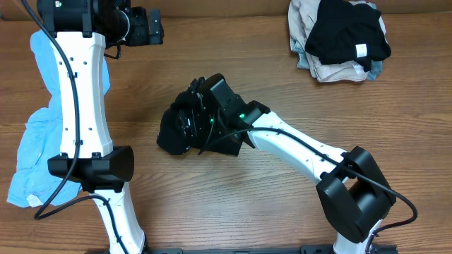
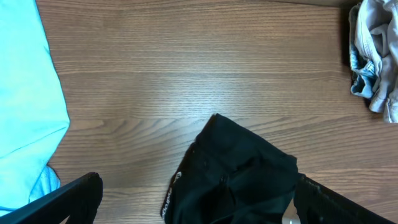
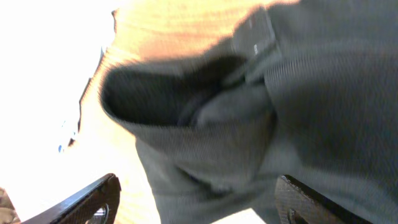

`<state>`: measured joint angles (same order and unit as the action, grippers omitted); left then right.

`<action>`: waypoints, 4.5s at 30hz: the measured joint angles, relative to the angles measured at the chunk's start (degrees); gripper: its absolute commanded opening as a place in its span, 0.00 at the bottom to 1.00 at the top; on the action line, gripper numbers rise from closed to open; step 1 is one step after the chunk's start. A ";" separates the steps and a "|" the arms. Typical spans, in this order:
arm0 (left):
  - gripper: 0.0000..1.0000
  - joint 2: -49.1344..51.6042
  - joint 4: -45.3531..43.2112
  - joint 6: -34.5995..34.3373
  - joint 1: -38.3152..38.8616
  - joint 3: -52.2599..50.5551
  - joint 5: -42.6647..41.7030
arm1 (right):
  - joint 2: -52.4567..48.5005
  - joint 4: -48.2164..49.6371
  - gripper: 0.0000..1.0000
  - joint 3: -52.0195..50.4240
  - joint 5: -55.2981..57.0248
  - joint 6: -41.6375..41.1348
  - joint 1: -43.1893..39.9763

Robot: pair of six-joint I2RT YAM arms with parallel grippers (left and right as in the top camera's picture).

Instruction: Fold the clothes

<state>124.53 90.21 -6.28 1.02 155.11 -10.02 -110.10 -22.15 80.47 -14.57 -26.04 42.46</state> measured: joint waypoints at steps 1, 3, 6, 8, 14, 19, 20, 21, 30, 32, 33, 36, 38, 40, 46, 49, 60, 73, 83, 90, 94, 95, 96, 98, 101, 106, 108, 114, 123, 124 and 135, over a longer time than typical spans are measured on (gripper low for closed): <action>1.00 0.00 0.02 0.07 0.00 0.00 0.00 | 0.00 1.40 0.85 0.00 0.02 0.39 0.00; 1.00 0.00 0.04 0.26 0.00 0.00 0.04 | 0.00 3.89 0.85 0.00 0.22 0.83 0.00; 1.00 0.00 0.09 0.28 0.00 0.00 0.17 | -0.31 5.68 0.85 0.00 0.22 1.29 0.00; 1.00 0.00 0.17 0.35 0.00 0.00 0.17 | -1.22 5.95 0.66 0.02 0.24 1.84 0.00; 1.00 0.00 0.46 0.48 0.00 -0.04 0.63 | -4.68 5.92 0.46 0.02 0.55 2.03 -0.04; 1.00 0.02 0.46 0.48 0.00 -0.04 0.83 | -4.79 5.55 0.29 0.02 0.46 2.32 -0.39; 1.00 0.00 0.46 0.48 0.00 -0.04 0.85 | -4.79 5.16 0.27 0.02 0.39 2.08 -0.59; 1.00 0.00 0.46 0.48 0.00 -0.04 0.85 | -4.79 4.98 0.22 0.02 0.39 2.21 -0.79; 1.00 0.02 0.46 0.50 0.00 -0.04 0.87 | -4.04 -2.93 0.04 0.52 0.39 2.10 -1.64; 1.00 0.02 0.46 0.50 0.00 -0.04 0.87 | -2.78 -9.11 0.04 1.11 0.39 2.10 -1.90; 1.00 0.02 0.48 0.50 0.00 -0.04 0.92 | -1.84 -12.31 0.04 1.33 0.46 1.95 -2.14; 1.00 0.00 0.48 0.52 0.00 -0.04 1.03 | 2.27 -21.51 0.04 2.01 0.42 1.20 -3.61; 1.00 0.02 0.46 0.55 0.00 -0.04 1.07 | 5.01 -27.30 0.04 2.69 0.48 0.57 -5.07; 1.00 0.02 0.46 0.66 0.00 -0.04 1.07 | 6.75 -31.43 0.04 3.02 0.57 0.15 -6.64; 1.00 0.02 0.44 0.70 0.00 -0.04 1.07 | 7.06 -30.88 0.33 -2.67 1.25 -2.95 -9.42; 1.00 0.02 0.44 0.87 0.00 -0.04 1.11 | 6.97 -30.84 0.67 -7.10 1.36 -4.02 -10.12; 1.00 0.02 0.44 0.90 0.00 -0.04 1.25 | 6.75 -26.05 1.00 -6.38 -6.67 3.13 -21.00; 1.00 0.02 -0.13 0.90 0.00 -0.04 1.25 | 0.81 -17.88 1.00 -6.23 -10.49 6.32 -19.17; 1.00 0.02 -0.15 0.90 0.00 -0.04 1.25 | -4.20 -16.02 1.00 -6.16 -11.50 5.25 -19.21; 1.00 0.02 -0.13 0.90 0.00 -0.04 1.25 | -4.70 -13.51 0.99 -6.16 -13.60 4.09 -19.19; 1.00 0.02 0.11 0.90 0.00 -0.04 1.25 | -4.74 -12.68 0.98 -6.43 -13.46 3.43 -19.12; 1.00 0.02 0.09 0.90 0.00 -0.04 1.25 | -4.74 -12.59 0.98 -6.45 -13.27 3.15 -19.10; 1.00 0.02 0.13 0.90 0.00 -0.04 1.25 | -4.74 -12.57 0.97 -6.45 -12.83 2.91 -19.04; 1.00 0.02 0.15 0.90 0.00 -0.04 1.25 | -4.74 -12.37 0.96 -6.45 -11.93 2.47 -18.67; 1.00 0.02 0.46 0.90 0.00 -0.04 1.25 | -4.72 -11.63 0.94 -6.45 -10.54 2.03 -17.79; 1.00 0.02 0.52 0.90 0.00 -0.04 1.25 | -4.72 -9.97 0.75 -6.49 -7.52 0.02 -16.02; 1.00 0.02 0.52 0.90 0.00 -0.04 1.25 | -4.83 -8.98 0.58 -6.75 -6.43 -0.63 -15.15; 1.00 0.02 0.55 0.90 0.00 -0.04 1.27 | -5.35 -6.19 0.04 -7.37 -5.75 -2.10 -12.70; 1.00 0.02 0.63 0.90 0.00 -0.04 1.27 | -5.44 -5.95 0.04 -4.52 -17.44 -2.45 -16.85; 1.00 0.02 0.63 0.90 0.00 -0.04 1.25 | -5.27 -5.95 0.04 -3.30 -19.28 -2.49 -18.03; 1.00 0.02 0.48 0.92 0.00 -0.04 2.16 | 6.16 -2.67 0.04 13.81 -27.30 -8.15 -34.53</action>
<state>124.55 90.70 -5.37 1.02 155.06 -7.86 -103.94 -24.82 94.28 -41.87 -34.20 7.92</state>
